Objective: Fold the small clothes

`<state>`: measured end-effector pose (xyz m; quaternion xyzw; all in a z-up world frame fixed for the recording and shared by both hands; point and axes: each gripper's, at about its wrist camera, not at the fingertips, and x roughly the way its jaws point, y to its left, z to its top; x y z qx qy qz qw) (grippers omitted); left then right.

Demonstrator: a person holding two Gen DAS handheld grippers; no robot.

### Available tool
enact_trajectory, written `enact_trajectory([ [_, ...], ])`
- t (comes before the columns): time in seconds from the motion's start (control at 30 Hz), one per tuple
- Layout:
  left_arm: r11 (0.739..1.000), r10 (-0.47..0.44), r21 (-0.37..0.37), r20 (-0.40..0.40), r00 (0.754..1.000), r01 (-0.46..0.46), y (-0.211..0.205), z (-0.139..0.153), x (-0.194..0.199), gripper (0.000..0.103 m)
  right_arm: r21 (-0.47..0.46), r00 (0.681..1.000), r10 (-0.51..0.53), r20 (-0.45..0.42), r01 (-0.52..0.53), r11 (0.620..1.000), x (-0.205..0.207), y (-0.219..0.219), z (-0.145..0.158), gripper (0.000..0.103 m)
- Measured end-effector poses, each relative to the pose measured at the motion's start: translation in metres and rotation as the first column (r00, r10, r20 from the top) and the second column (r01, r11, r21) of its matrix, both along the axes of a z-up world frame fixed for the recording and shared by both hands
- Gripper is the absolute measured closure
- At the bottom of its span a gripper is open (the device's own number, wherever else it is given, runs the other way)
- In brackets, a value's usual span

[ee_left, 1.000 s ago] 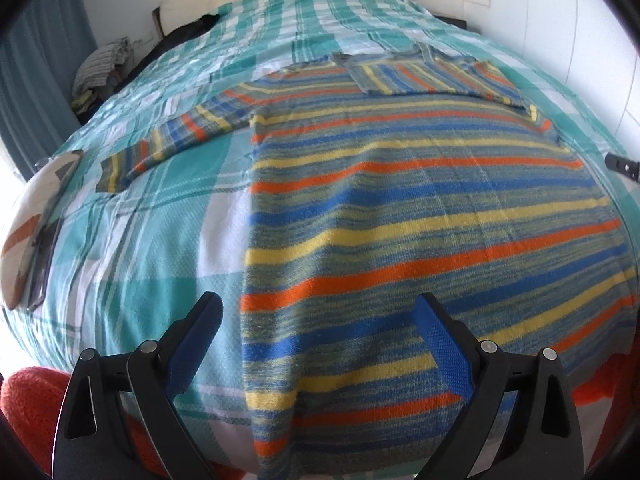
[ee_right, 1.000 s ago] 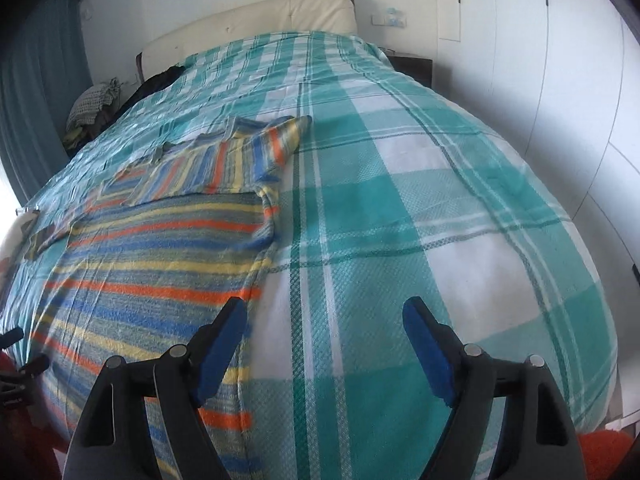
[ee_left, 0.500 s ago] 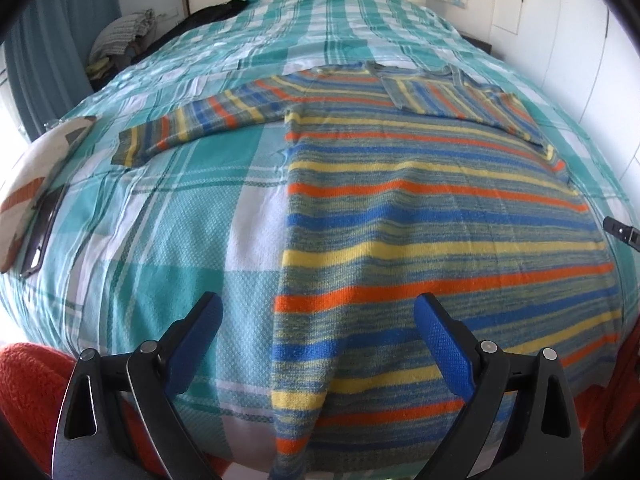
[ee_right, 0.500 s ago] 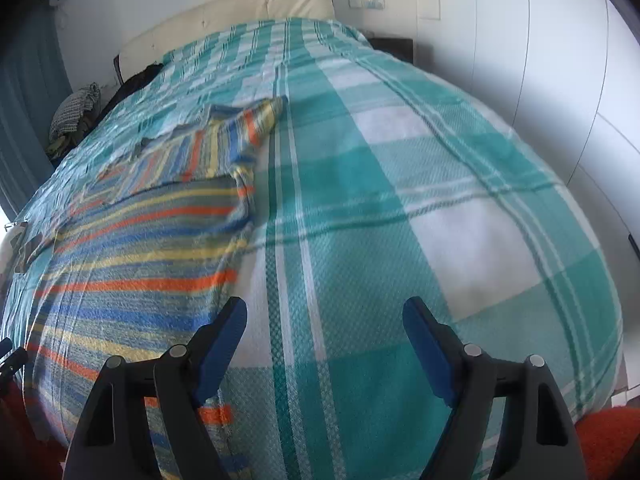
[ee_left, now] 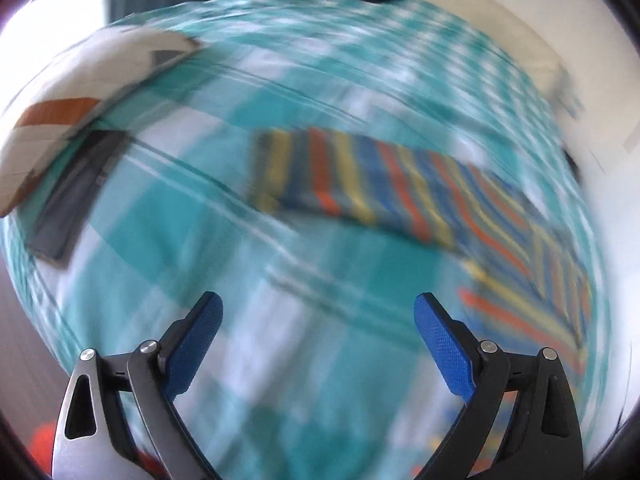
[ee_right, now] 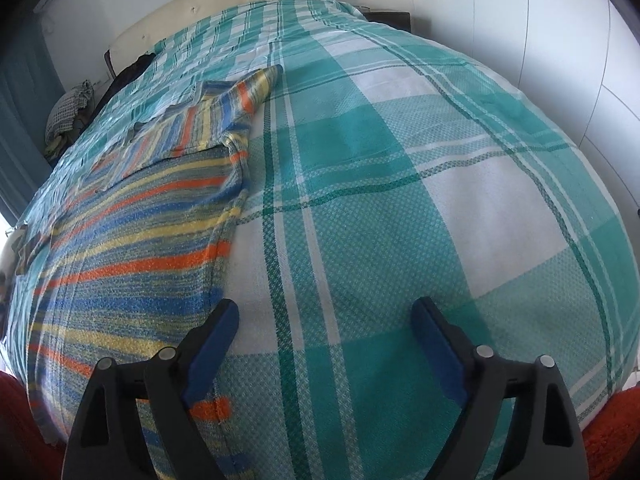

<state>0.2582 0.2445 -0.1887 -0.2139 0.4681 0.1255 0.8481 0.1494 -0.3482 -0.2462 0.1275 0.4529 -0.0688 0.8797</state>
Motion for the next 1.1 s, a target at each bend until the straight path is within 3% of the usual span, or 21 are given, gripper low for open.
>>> enact_trajectory([
  [0.07, 0.996, 0.080, 0.036, -0.052, 0.995, -0.079, 0.038, -0.011, 0.032, 0.006, -0.036, 1.000, 0.018, -0.005, -0.018, 0.999, 0.001, 0.006, -0.002, 0.009],
  [0.17, 0.990, 0.085, 0.125, -0.103, 0.991, -0.072, 0.055, -0.026, 0.063, 0.010, -0.085, 0.999, 0.032, -0.008, -0.032, 0.996, 0.003, 0.013, -0.005, 0.008],
  [0.27, 0.989, 0.024, 0.145, -0.098, 0.995, -0.010, 0.047, -0.035, 0.085, 0.030, -0.103, 1.000, 0.030, -0.003, -0.030, 0.994, 0.002, 0.015, -0.006, 0.007],
  [0.33, 0.994, -0.018, 0.109, -0.087, 0.996, 0.027, 0.044, -0.041, 0.092, 0.097, -0.111, 1.000, 0.030, 0.003, -0.029, 0.993, 0.002, 0.015, -0.007, 0.007],
  [0.37, 0.995, -0.037, 0.089, -0.080, 0.996, 0.044, 0.040, -0.042, 0.096, 0.102, -0.119, 1.000, 0.030, 0.005, -0.029, 0.993, 0.003, 0.016, -0.008, 0.007],
  [0.43, 0.988, -0.047, 0.147, -0.039, 0.998, 0.052, 0.033, -0.024, 0.101, 0.103, -0.138, 0.999, 0.032, 0.004, -0.031, 0.990, 0.003, 0.018, -0.009, 0.007],
  [0.53, 0.981, -0.093, 0.175, 0.027, 0.995, 0.086, 0.017, 0.014, 0.105, 0.103, -0.139, 1.000, 0.030, 0.002, -0.030, 0.990, 0.004, 0.019, -0.009, 0.006],
  [0.67, 0.956, -0.234, 0.211, 0.127, 0.964, 0.204, -0.043, 0.080, 0.116, 0.103, -0.126, 0.999, 0.035, -0.004, -0.036, 0.991, 0.004, 0.018, -0.008, 0.004],
  [0.73, 0.934, -0.315, 0.228, 0.161, 0.935, 0.275, -0.084, 0.103, 0.122, 0.103, -0.121, 0.999, 0.040, -0.009, -0.041, 0.992, 0.006, 0.018, -0.008, 0.004],
  [0.83, 0.876, -0.467, 0.241, 0.202, 0.861, 0.418, -0.171, 0.125, 0.129, 0.103, -0.118, 0.999, 0.045, -0.013, -0.046, 0.992, 0.006, 0.017, -0.008, 0.003],
  [0.93, 0.813, -0.571, 0.274, 0.208, 0.794, 0.514, -0.239, 0.122, 0.132, 0.102, -0.116, 0.999, 0.052, -0.012, -0.053, 0.992, 0.005, 0.017, -0.009, 0.003],
  [1.0, 0.766, -0.638, 0.263, 0.191, 0.746, 0.587, -0.292, 0.105, 0.133, 0.099, -0.115, 0.998, 0.060, -0.011, -0.061, 0.992, 0.005, 0.017, -0.009, 0.003],
  [1.07, 0.732, -0.677, 0.209, 0.121, 0.726, 0.648, -0.320, 0.085, 0.138, 0.071, -0.115, 0.998, 0.067, -0.010, -0.068, 0.991, 0.006, 0.016, -0.008, 0.003],
  [1.1, 0.726, -0.680, 0.202, 0.073, 0.730, 0.657, -0.329, 0.077, 0.141, 0.043, -0.114, 0.997, 0.071, -0.009, -0.072, 0.991, 0.005, 0.016, -0.008, 0.003],
])
